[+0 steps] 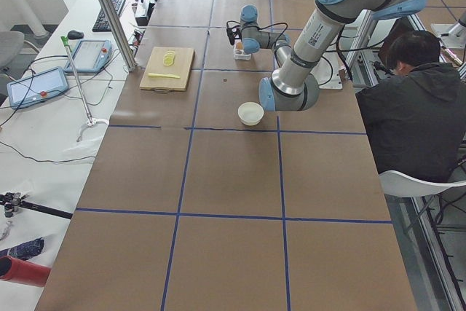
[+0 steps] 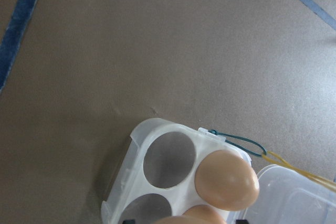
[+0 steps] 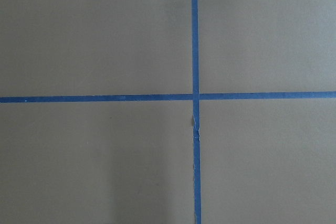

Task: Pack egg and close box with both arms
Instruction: 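Lower the egg into the empty carton cup and open the left gripper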

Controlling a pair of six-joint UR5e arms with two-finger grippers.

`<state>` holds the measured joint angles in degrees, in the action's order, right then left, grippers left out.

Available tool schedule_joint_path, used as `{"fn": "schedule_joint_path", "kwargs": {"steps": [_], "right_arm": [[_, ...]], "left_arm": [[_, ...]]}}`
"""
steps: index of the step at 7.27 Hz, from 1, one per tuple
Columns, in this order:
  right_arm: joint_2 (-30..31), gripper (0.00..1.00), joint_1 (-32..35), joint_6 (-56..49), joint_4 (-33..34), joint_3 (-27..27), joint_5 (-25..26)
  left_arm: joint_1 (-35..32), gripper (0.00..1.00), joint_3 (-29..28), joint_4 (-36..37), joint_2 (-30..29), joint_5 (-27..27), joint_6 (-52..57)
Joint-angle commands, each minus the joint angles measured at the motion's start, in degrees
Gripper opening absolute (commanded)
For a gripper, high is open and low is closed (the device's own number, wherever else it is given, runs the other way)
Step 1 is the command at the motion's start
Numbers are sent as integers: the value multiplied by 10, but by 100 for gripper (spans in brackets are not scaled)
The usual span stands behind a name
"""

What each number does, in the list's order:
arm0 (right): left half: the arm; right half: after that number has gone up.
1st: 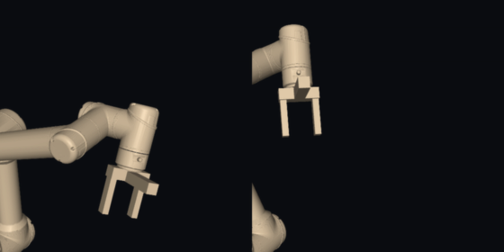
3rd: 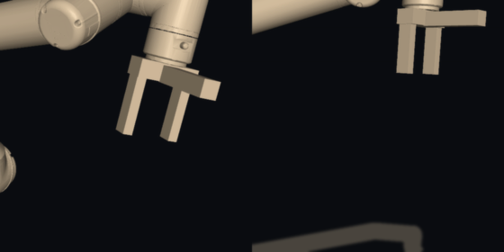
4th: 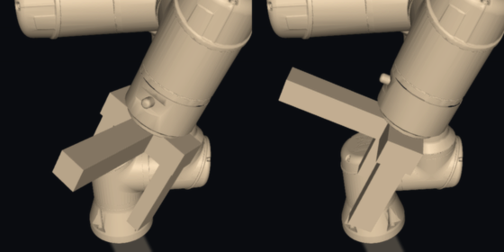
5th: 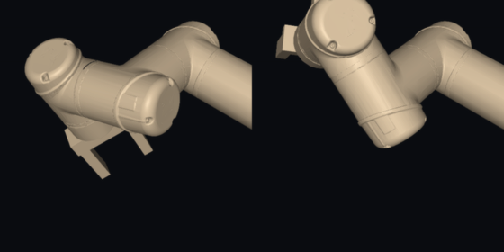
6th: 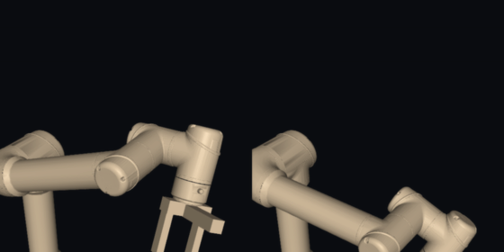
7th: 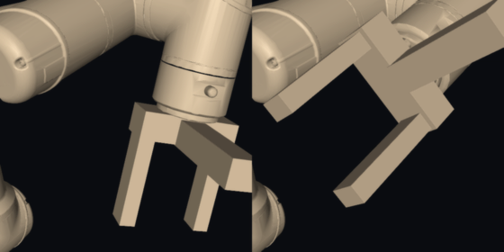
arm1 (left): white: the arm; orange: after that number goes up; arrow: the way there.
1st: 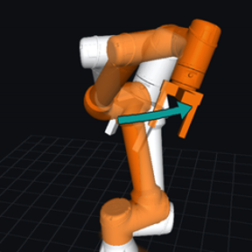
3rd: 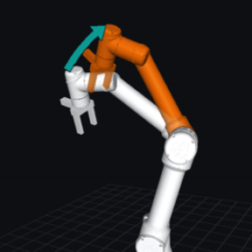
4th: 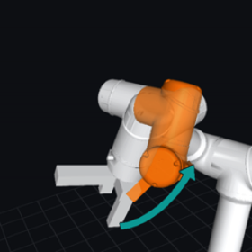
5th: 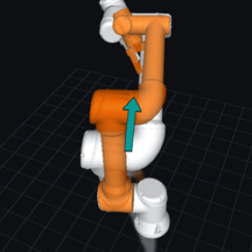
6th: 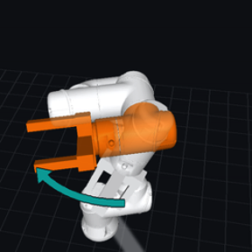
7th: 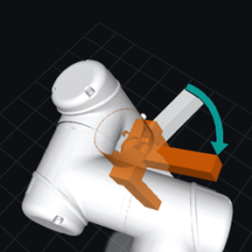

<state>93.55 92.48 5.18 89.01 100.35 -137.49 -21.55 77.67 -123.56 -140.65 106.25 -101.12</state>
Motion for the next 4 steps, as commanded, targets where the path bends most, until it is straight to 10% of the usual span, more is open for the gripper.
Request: {"fn": "schedule_joint_path", "kwargs": {"steps": [1, 4], "right_arm": [[-1, 100, 0, 0, -1, 0, 0], [-1, 100, 0, 0, -1, 0, 0]], "left_arm": [[-1, 99, 6, 1, 4, 0, 12], [-9, 99, 48, 9, 12, 4, 12]]}}
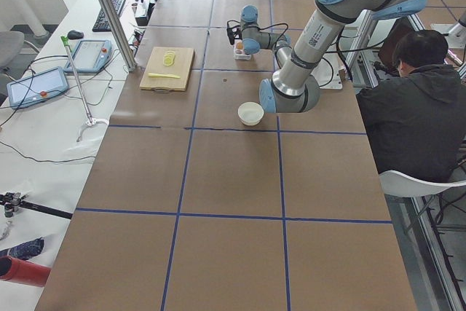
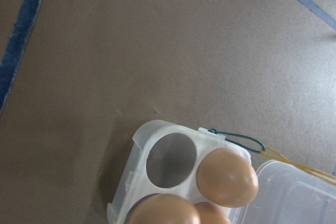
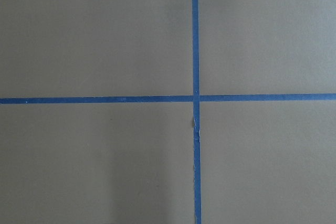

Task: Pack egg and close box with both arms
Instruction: 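Lower the egg into the empty carton cup and open the left gripper, then withdraw the left arm away while the right arm moves toward the carton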

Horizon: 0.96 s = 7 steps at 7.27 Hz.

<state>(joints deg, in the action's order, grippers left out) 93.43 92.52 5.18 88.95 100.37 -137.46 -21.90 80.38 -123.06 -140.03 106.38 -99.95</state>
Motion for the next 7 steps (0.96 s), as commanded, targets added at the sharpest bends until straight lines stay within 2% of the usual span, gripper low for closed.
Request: {"fn": "schedule_joint_path", "kwargs": {"steps": [1, 3, 5, 7], "right_arm": [[0, 100, -1, 0, 0, 1, -1], [1, 100, -1, 2, 3, 10, -1], [16, 100, -2, 25, -1, 50, 0], [32, 100, -31, 66, -3, 96, 0]], "left_arm": [[-20, 99, 48, 20, 17, 3, 1], [-68, 99, 87, 82, 30, 59, 33], [-97, 99, 154, 161, 71, 60, 88], [-153, 99, 235, 280, 97, 59, 156]]}}
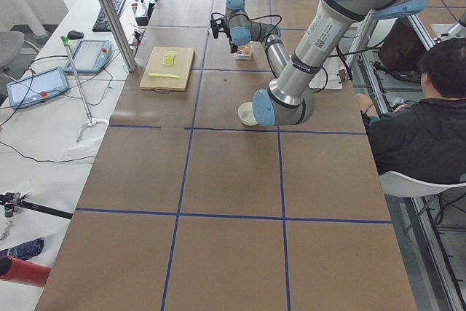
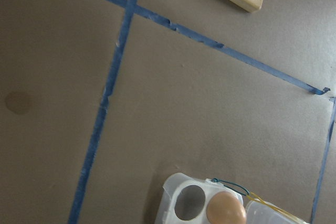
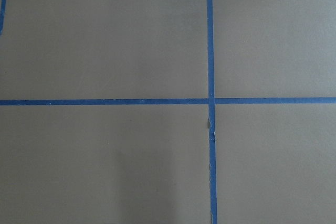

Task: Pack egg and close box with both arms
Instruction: 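Withdraw the left arm away while the right arm moves toward the carton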

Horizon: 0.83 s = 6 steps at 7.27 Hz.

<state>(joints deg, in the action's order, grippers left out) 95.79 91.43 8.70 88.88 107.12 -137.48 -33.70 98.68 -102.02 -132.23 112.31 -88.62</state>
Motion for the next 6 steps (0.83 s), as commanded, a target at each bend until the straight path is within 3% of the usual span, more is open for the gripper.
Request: {"fn": "schedule_joint_path", "kwargs": {"steps": [1, 3, 4, 5, 6], "right_arm": [[15, 99, -48, 83, -32, 35, 1], [47, 95, -148, 313, -238, 34, 38], [61, 80, -204, 379, -299, 33, 70], [60, 58, -246, 411, -310, 35, 85], [56, 31, -300, 462, -345, 39, 120]], "left_arm": [[-71, 99, 94, 107, 38, 0, 78], [-108, 99, 137, 124, 76, -2, 140], [-121, 99, 156, 124, 104, -2, 174], [-129, 99, 168, 124, 132, -4, 207], [-148, 99, 174, 124, 161, -5, 263]]}}
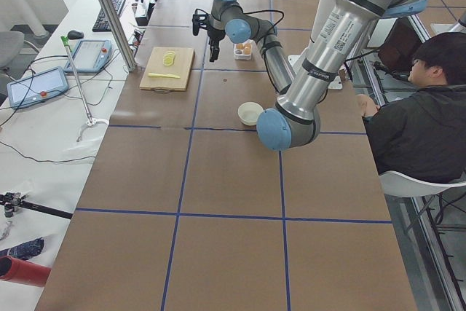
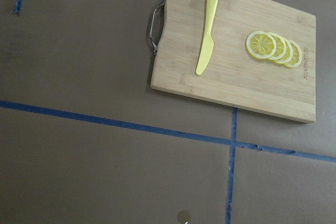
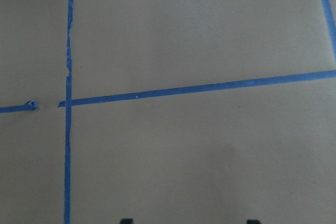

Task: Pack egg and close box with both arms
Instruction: 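Withdraw the left arm away while the right arm moves toward the carton, then push the open clear lid down over the eggs with the right gripper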

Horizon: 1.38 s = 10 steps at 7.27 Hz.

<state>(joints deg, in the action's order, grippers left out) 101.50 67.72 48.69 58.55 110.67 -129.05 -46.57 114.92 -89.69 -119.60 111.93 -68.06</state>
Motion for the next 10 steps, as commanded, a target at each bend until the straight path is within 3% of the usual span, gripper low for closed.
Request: {"fn": "schedule_joint_path", "kwargs": {"steps": [1, 2, 5, 10], "right_arm": [[-3, 16, -130, 132, -75, 11, 80], [-6, 0, -189, 169, -80, 25, 120], [-52, 0, -272, 236, -79, 43, 141], [-123, 0, -351, 268, -72, 38, 178]], "left_arm": [[-50, 100, 21, 0, 65, -1, 131], [-86, 100, 24, 0, 88, -1, 198], [-157, 100, 12, -4, 134, 0, 390], [-185, 100, -15, -7, 138, 6, 442]]}}
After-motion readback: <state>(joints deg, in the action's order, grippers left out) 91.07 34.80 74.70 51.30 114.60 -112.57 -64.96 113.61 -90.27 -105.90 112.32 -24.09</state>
